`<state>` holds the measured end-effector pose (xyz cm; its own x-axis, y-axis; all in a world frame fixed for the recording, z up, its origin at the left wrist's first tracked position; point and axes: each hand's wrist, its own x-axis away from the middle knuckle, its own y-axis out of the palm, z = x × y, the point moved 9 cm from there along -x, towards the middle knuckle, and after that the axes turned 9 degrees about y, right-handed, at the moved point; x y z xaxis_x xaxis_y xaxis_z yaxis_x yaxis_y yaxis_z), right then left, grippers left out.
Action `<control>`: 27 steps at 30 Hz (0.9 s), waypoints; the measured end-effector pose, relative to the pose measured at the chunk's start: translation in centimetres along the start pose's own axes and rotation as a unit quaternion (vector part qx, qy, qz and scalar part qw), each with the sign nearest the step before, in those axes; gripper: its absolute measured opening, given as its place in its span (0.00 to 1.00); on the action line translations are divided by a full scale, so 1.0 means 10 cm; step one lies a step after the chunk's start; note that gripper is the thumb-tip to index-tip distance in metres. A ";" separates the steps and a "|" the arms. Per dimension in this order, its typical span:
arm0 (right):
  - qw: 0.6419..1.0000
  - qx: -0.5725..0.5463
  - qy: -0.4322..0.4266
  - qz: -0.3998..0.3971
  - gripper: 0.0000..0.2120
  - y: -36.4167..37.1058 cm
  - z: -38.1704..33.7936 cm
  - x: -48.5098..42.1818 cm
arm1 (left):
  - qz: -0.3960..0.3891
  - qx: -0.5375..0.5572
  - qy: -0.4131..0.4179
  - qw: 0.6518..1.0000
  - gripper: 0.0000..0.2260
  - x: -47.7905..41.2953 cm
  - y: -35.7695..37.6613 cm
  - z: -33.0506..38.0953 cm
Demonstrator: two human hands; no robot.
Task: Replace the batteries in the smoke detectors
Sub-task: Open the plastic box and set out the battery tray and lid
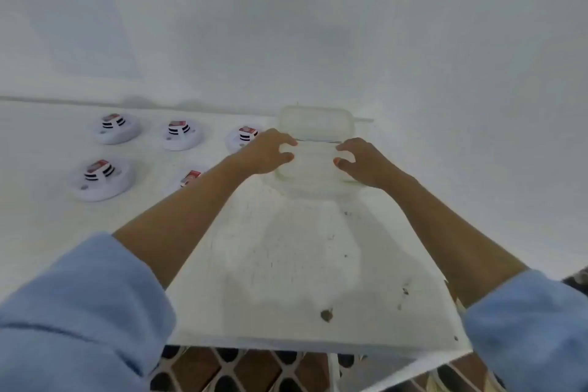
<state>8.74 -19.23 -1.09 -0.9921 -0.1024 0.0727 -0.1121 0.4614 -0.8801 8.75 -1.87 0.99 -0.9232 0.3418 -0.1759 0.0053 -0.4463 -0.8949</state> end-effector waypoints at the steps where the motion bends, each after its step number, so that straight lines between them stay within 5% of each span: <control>1: 1.000 -0.005 -0.001 0.006 0.20 -0.01 0.00 0.00 | -0.008 0.007 0.003 1.000 0.16 0.00 0.02 0.00; 5: 0.998 -0.045 0.009 0.044 0.17 -0.07 0.07 0.00 | -0.018 0.140 -0.039 0.989 0.14 -0.01 0.15 -0.17; 8: 0.992 -0.099 0.055 0.059 0.16 -0.14 0.20 -0.01 | -0.026 0.333 -0.144 0.931 0.15 0.06 0.27 -0.30; 16: 0.934 -0.323 0.121 -0.094 0.18 -0.01 0.45 0.03 | -0.055 0.515 -0.211 0.829 0.22 0.10 0.45 -0.40; 27: 0.889 -0.414 0.099 -0.167 0.05 0.11 0.48 -0.04 | -0.102 0.538 -0.140 0.825 0.08 0.00 0.54 -0.33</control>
<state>9.25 -22.90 -4.36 -0.8765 -0.2366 0.4193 -0.3251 0.9332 -0.1531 10.03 -1.49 -5.19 -0.9162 0.3633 0.1693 -0.3664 -0.9303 0.0135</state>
